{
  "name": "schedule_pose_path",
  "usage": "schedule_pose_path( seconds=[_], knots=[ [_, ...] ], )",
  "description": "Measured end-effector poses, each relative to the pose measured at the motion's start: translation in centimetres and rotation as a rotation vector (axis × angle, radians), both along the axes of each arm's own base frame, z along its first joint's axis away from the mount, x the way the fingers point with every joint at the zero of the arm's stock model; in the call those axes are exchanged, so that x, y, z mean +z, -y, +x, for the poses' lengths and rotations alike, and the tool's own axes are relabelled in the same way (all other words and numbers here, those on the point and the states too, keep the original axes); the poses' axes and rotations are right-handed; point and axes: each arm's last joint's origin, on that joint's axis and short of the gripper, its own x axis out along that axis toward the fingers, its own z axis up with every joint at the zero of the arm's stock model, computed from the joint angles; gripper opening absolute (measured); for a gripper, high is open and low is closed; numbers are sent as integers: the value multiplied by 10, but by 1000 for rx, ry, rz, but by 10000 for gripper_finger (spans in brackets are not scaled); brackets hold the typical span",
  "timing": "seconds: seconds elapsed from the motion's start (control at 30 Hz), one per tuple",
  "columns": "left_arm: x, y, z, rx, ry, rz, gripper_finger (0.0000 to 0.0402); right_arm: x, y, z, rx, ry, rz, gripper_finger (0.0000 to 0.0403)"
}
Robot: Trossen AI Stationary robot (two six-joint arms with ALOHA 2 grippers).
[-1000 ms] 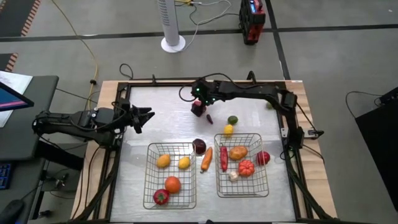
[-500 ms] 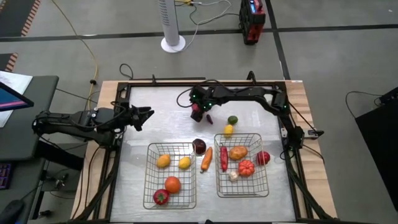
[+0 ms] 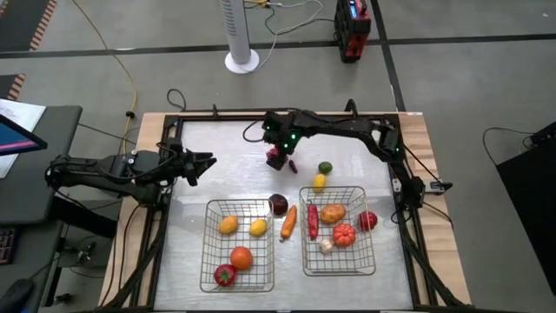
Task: Sort produce into baskets
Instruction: Put the red bell pepper into the right brown wire basket
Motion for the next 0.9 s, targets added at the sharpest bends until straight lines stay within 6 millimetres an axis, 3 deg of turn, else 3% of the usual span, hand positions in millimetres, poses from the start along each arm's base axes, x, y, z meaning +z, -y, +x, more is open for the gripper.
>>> schedule_pose_path(
  seconds=[0.1, 0.3, 0.47, 0.6, 0.9],
  knots=[
    [0, 1, 0, -37, -9, 2, 183, 32, -14, -6, 81, -48, 124, 329],
    [-3, 1, 0, -62, -51, 36, 183, 86, -56, -23, 222, -153, 152, 330],
    [-4, 1, -1, -65, -72, 47, 183, 119, -89, -43, 229, -146, 162, 327],
    [-4, 1, -1, -72, -82, 74, 183, 134, -109, -56, 222, -156, 127, 334],
    [-4, 2, 0, -104, -89, 86, 183, 146, -147, -63, 227, -150, 86, 332]
  ],
)
